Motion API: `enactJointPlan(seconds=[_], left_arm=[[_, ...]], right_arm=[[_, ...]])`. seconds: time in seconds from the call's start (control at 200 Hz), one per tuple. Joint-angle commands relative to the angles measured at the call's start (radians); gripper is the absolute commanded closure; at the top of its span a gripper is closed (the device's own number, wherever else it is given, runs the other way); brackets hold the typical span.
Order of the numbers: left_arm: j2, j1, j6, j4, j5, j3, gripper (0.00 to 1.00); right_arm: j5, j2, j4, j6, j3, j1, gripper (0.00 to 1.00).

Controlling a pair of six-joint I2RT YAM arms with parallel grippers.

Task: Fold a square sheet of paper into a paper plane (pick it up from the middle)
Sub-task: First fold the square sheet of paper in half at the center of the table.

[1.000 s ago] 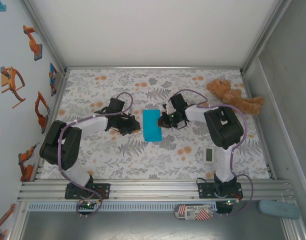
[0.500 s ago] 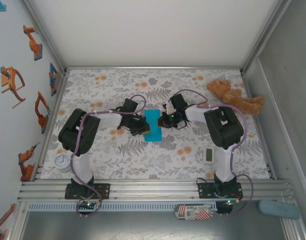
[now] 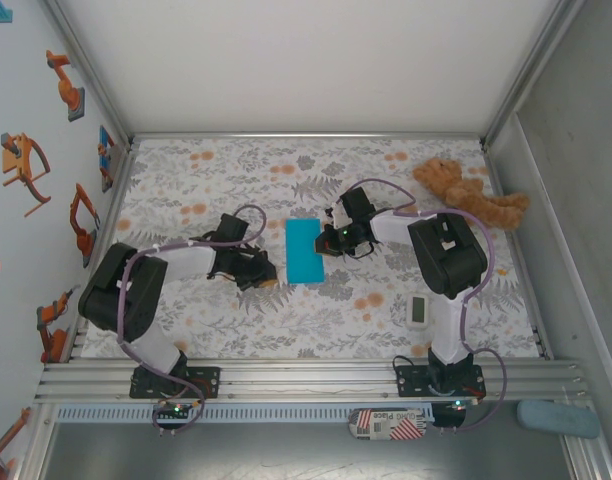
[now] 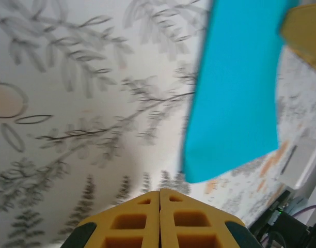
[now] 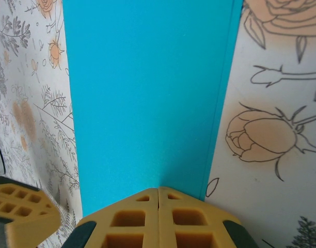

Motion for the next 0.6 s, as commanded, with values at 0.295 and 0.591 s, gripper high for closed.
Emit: enactJointPlan(seconds=[0.295, 0.591], left_arm=[[0.213, -0.119, -0.067, 0.086, -0.037, 0.241, 0.91], [0.194, -0.129, -0.046, 0.016, -0.063, 0.127, 0.91]], right_arm=[[0.278, 0.102, -0.199, -0.017, -0.085, -0.026, 1.0], [0.272, 0.096, -0.206, -0.016, -0.081, -0.026, 1.0]])
